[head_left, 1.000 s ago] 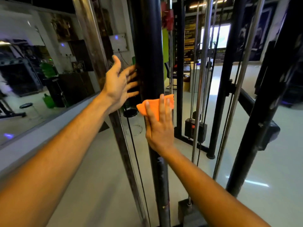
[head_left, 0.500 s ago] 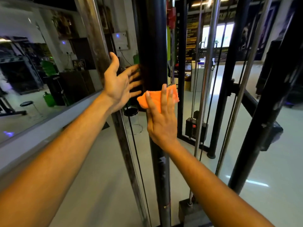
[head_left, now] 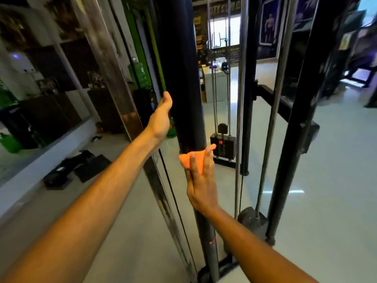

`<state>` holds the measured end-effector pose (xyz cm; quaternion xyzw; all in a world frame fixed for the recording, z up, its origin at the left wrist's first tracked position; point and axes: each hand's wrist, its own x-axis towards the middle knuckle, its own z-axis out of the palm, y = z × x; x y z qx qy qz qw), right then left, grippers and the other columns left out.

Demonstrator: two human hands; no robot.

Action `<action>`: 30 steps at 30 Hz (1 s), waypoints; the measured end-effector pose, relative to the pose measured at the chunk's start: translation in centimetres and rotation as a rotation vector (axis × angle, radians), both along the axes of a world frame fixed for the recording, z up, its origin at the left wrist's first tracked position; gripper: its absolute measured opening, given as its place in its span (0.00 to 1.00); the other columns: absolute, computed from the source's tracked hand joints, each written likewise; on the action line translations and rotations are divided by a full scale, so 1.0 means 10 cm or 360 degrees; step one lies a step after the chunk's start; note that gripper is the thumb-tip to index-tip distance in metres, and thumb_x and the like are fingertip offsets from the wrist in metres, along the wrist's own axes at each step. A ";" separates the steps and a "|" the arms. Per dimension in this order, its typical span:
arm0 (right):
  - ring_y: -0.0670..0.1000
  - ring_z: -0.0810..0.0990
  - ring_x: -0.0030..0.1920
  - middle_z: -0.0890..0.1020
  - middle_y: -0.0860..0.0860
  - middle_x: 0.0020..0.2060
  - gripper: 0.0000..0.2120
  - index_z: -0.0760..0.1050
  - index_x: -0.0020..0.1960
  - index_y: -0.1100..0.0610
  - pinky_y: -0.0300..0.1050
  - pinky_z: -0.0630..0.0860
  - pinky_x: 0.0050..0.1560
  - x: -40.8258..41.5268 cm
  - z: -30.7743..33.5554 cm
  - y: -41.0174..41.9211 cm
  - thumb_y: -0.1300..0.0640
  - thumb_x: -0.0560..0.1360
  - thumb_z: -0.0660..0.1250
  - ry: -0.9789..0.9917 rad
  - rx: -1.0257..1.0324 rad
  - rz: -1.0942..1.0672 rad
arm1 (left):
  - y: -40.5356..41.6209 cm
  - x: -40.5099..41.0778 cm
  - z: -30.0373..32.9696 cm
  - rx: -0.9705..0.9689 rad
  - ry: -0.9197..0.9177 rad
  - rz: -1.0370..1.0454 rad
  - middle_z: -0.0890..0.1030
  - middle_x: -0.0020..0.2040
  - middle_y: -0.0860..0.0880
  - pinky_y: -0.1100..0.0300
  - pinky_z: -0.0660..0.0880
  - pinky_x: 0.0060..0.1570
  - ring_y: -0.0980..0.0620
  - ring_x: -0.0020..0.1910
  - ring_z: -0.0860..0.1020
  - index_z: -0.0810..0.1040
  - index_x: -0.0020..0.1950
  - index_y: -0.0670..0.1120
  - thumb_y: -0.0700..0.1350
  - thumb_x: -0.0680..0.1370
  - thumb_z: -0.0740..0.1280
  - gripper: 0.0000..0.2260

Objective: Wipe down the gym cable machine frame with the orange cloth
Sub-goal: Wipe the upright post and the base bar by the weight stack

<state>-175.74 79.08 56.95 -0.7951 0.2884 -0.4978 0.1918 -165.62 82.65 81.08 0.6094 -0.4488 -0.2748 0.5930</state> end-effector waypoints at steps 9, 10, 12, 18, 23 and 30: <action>0.62 0.43 0.88 0.39 0.57 0.88 0.36 0.42 0.87 0.41 0.64 0.68 0.79 0.12 0.83 -0.22 0.48 0.89 0.61 -0.0120 -0.0192 -0.0049 | -0.02 0.17 -0.17 -0.0053 0.0119 -0.0031 0.73 0.78 0.57 0.42 0.63 0.81 0.53 0.79 0.69 0.72 0.80 0.56 0.66 0.83 0.62 0.27; 0.62 0.43 0.88 0.39 0.58 0.88 0.38 0.39 0.87 0.39 0.65 0.64 0.81 0.10 0.65 -0.19 0.47 0.89 0.62 -0.0045 -0.0215 -0.0081 | 0.00 0.17 -0.23 -0.0054 0.0143 -0.0042 0.75 0.77 0.58 0.42 0.63 0.81 0.53 0.78 0.70 0.74 0.78 0.57 0.66 0.82 0.64 0.26; 0.62 0.43 0.88 0.38 0.57 0.88 0.41 0.35 0.86 0.37 0.73 0.63 0.81 0.04 0.19 -0.11 0.47 0.89 0.63 0.0067 -0.0162 -0.0108 | 0.05 0.14 -0.34 -0.0038 0.0155 -0.0069 0.77 0.75 0.59 0.41 0.63 0.80 0.54 0.77 0.71 0.75 0.76 0.58 0.66 0.81 0.65 0.25; 0.60 0.43 0.88 0.36 0.53 0.88 0.41 0.32 0.84 0.30 0.75 0.73 0.72 0.02 0.16 -0.09 0.46 0.89 0.61 -0.0047 -0.0016 -0.0027 | 0.09 0.09 -0.56 -0.0032 0.0149 -0.0044 0.73 0.78 0.60 0.39 0.62 0.81 0.53 0.79 0.69 0.72 0.78 0.63 0.66 0.81 0.66 0.25; 0.63 0.45 0.88 0.37 0.56 0.88 0.38 0.34 0.85 0.32 0.72 0.69 0.77 0.11 0.68 -0.25 0.46 0.90 0.60 -0.0147 -0.0206 0.0001 | 0.04 0.01 -0.57 -0.0033 0.0320 -0.0009 0.76 0.71 0.60 0.44 0.71 0.77 0.52 0.75 0.74 0.74 0.75 0.59 0.59 0.86 0.64 0.18; 0.65 0.47 0.87 0.33 0.54 0.87 0.44 0.30 0.83 0.30 0.76 0.74 0.71 -0.14 -0.37 -0.08 0.48 0.89 0.63 0.0136 0.0085 0.0096 | 0.04 -0.05 -0.82 -0.0101 0.0334 0.0075 0.75 0.78 0.58 0.43 0.63 0.81 0.52 0.78 0.70 0.71 0.81 0.59 0.67 0.79 0.69 0.31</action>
